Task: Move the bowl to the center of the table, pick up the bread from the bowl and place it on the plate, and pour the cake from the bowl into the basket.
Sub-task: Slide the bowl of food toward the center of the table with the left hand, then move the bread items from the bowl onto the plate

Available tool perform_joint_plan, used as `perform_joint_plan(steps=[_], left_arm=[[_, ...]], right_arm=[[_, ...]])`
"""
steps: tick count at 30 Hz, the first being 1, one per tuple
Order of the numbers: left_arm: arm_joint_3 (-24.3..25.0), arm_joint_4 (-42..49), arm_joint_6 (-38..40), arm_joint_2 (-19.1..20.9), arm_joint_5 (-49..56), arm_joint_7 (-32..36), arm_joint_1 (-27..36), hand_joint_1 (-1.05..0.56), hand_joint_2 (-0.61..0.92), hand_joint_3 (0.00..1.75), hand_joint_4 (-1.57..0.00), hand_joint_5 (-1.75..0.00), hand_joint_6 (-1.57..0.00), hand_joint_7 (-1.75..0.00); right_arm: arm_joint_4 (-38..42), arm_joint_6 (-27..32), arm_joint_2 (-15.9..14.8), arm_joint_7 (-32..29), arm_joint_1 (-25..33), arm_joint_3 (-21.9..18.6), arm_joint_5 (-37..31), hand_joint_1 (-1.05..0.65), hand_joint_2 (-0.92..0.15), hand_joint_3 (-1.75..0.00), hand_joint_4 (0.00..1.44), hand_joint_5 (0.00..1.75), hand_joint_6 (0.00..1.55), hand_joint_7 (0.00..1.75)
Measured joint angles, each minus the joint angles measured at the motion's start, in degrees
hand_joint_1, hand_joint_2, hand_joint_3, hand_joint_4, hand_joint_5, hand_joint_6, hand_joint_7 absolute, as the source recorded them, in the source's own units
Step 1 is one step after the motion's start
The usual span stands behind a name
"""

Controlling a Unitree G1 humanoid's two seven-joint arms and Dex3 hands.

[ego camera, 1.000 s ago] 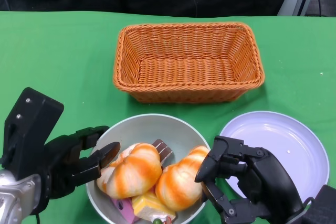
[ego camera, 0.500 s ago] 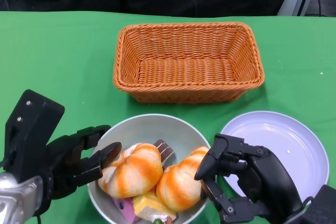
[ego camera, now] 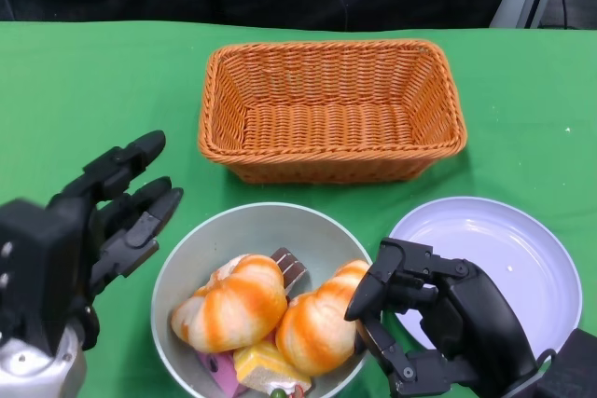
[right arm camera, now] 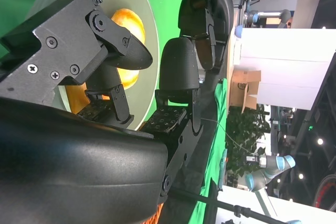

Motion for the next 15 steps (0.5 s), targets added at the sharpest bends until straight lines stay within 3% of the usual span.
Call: perform_joint_plan(steps=[7,10,12,15], left_arm=[[0.39,4.04,-5.78,-0.57,-0.11,0.0,0.07,-0.41,0.92,0.19,-0.81,-0.15,-0.77,-0.07],[2.66,8.61,-12.61,-2.22,-6.72,-5.47,-0.92,-0.39,0.92,0.06,-0.88,-0.12,-0.82,-0.04],[4.0,11.53,-16.85,-2.88,-10.53,-9.42,-1.98,-0.19,0.92,0.15,-1.07,-0.24,-1.08,-0.16],[4.61,15.63,-21.97,-2.12,-11.86,-14.39,-3.19,-0.11,0.92,0.27,-1.01,-0.66,-1.18,-0.31]], right_arm=[[0.17,-0.35,0.02,0.22,-0.43,-0.02,0.01,-0.1,-0.43,-1.21,0.79,1.52,0.79,1.24],[0.21,-0.43,0.02,0.25,-0.5,-0.12,0.01,-0.1,-0.43,-1.2,0.79,1.52,0.79,1.24],[0.21,-0.54,0.02,0.24,-0.54,-0.21,0.0,-0.11,-0.44,-1.19,0.79,1.52,0.79,1.24],[0.21,-0.58,-0.02,0.19,-0.54,-0.57,-0.02,-0.1,-0.44,-1.18,0.79,1.51,0.8,1.23]])
